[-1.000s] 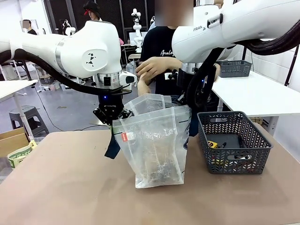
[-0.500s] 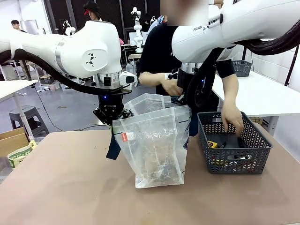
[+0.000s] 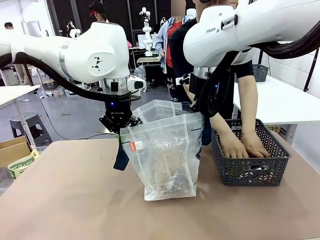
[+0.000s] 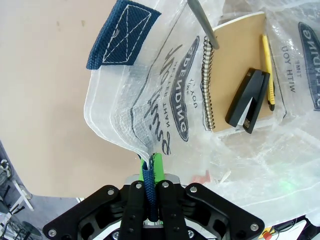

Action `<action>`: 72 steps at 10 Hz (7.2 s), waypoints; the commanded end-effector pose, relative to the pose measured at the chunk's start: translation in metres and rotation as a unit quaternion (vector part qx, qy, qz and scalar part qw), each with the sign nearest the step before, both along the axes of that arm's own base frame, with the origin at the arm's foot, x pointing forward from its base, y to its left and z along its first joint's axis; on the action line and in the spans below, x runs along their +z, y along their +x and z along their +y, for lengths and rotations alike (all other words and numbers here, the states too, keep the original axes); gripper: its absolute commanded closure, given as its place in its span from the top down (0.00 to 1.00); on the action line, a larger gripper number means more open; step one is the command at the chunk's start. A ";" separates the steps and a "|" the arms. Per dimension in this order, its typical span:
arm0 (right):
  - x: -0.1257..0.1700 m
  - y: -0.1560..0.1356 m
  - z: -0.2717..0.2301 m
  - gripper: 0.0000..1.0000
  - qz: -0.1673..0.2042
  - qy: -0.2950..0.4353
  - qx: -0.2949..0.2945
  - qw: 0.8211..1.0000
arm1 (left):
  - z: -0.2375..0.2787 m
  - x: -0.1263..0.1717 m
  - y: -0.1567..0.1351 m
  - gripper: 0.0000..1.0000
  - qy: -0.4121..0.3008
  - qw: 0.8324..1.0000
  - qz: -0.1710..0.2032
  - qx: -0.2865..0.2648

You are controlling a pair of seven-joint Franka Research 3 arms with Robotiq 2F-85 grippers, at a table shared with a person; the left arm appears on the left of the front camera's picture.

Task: Transfer purchased items from the store into the shopping bag.
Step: Move the Reusable shopping bag to the right side of the table.

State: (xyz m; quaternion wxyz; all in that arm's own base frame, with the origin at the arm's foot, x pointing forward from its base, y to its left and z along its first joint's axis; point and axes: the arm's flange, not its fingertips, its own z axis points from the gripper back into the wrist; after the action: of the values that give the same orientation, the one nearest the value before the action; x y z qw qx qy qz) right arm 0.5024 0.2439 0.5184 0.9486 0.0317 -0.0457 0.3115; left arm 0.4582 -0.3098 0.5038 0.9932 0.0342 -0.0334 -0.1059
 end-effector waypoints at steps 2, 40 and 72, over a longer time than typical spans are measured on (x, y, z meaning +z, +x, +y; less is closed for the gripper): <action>0.000 0.000 -0.004 0.00 0.002 -0.001 -0.003 1.000 | 0.003 0.002 0.000 0.00 0.001 1.000 -0.001 0.006; 0.000 0.000 -0.004 0.00 0.002 -0.001 -0.003 1.000 | 0.003 0.002 0.000 0.00 0.001 1.000 -0.001 0.006; 0.000 0.000 -0.004 0.00 0.002 -0.001 -0.003 1.000 | 0.003 0.002 0.000 0.00 0.001 1.000 -0.001 0.006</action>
State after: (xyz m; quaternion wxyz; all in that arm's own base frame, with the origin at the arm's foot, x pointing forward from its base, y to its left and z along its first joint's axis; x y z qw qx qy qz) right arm 0.5024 0.2440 0.5182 0.9486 0.0316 -0.0454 0.3115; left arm 0.4581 -0.3098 0.5038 0.9932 0.0342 -0.0335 -0.1059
